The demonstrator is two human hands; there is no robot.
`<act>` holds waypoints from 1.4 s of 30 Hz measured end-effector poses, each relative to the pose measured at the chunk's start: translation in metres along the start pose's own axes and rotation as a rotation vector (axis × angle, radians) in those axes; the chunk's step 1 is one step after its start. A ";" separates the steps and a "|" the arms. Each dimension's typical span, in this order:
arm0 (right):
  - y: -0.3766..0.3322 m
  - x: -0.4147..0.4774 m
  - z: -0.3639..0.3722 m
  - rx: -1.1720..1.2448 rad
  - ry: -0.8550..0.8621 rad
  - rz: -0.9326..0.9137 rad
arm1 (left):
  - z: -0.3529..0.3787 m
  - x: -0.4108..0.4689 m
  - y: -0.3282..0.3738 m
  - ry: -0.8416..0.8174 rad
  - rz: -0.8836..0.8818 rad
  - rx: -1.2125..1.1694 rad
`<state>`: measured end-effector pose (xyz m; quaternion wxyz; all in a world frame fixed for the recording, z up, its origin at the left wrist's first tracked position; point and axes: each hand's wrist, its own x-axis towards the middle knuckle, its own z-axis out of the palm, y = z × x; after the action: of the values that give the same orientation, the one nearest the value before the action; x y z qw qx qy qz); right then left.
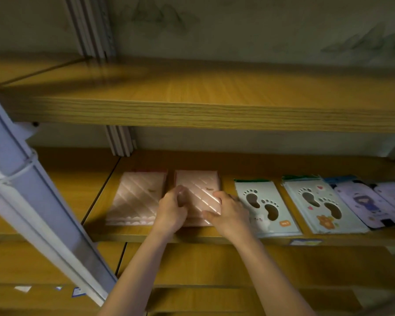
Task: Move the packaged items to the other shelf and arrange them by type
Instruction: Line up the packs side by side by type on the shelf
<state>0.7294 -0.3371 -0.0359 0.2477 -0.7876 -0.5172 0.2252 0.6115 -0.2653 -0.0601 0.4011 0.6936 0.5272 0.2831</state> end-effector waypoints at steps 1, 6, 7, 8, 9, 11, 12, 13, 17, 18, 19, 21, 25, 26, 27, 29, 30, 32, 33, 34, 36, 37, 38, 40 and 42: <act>-0.002 0.000 0.003 0.005 0.001 -0.008 | -0.004 0.000 -0.002 -0.002 0.001 0.002; -0.008 0.003 0.013 0.026 0.017 -0.006 | -0.010 -0.001 -0.006 0.011 0.050 0.047; -0.009 0.003 0.014 0.025 0.027 -0.007 | -0.009 -0.001 -0.006 0.014 0.056 0.049; -0.009 0.003 0.016 0.022 0.035 -0.008 | -0.008 -0.001 -0.006 0.016 0.061 0.045; -0.010 0.003 0.017 0.024 0.042 -0.011 | -0.008 -0.002 -0.007 0.018 0.065 0.039; -0.010 0.003 0.018 0.050 0.041 -0.015 | -0.008 -0.003 -0.007 0.022 0.084 0.039; -0.009 0.002 0.016 0.076 0.039 -0.014 | -0.008 -0.003 -0.008 0.034 0.105 0.056; -0.009 0.002 0.014 0.106 0.035 -0.011 | -0.008 -0.003 -0.009 0.059 0.133 0.089; 0.004 -0.002 -0.007 0.192 0.076 0.028 | 0.002 -0.003 -0.008 0.145 0.262 0.248; 0.011 -0.004 -0.015 0.199 0.091 0.040 | 0.007 -0.005 -0.005 0.138 0.285 0.249; 0.019 -0.005 -0.023 0.202 0.107 0.045 | 0.013 -0.007 -0.001 0.114 0.316 0.230; 0.038 -0.008 -0.041 0.194 0.136 0.059 | 0.032 -0.011 0.010 0.052 0.400 0.156; 0.073 -0.010 -0.072 0.178 0.121 0.143 | 0.075 -0.020 0.039 -0.134 0.341 0.063; 0.079 -0.011 -0.077 0.162 0.100 0.155 | 0.085 -0.021 0.044 -0.194 0.298 0.077; 0.084 -0.012 -0.081 0.144 0.074 0.155 | 0.095 -0.022 0.048 -0.237 0.264 0.122; 0.093 -0.012 -0.085 0.102 0.025 0.125 | 0.111 -0.024 0.052 -0.252 0.202 0.224; 0.096 -0.013 -0.087 0.076 0.005 0.105 | 0.118 -0.026 0.052 -0.226 0.182 0.259; 0.101 -0.013 -0.089 0.048 -0.022 0.067 | 0.129 -0.029 0.052 -0.149 0.204 0.271; 0.104 -0.012 -0.090 0.049 -0.033 0.054 | 0.133 -0.031 0.052 -0.117 0.217 0.258; 0.106 -0.011 -0.091 0.055 -0.043 0.042 | 0.136 -0.034 0.053 -0.097 0.218 0.238; 0.110 -0.009 -0.093 0.065 -0.057 0.032 | 0.140 -0.038 0.054 -0.056 0.206 0.187; 0.111 -0.009 -0.094 0.072 -0.065 0.033 | 0.142 -0.040 0.055 -0.032 0.190 0.169; 0.112 -0.008 -0.094 0.075 -0.075 0.033 | 0.142 -0.040 0.056 -0.004 0.175 0.157; 0.113 -0.006 -0.095 0.065 -0.092 0.025 | 0.142 -0.040 0.059 0.022 0.151 0.138; 0.114 -0.006 -0.095 0.045 -0.089 0.023 | 0.140 -0.038 0.061 0.021 0.137 0.128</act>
<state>0.8651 -0.3961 -0.0329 0.2394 -0.7770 -0.5135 0.2743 0.7461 -0.3449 -0.0796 0.3302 0.7491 0.4999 0.2828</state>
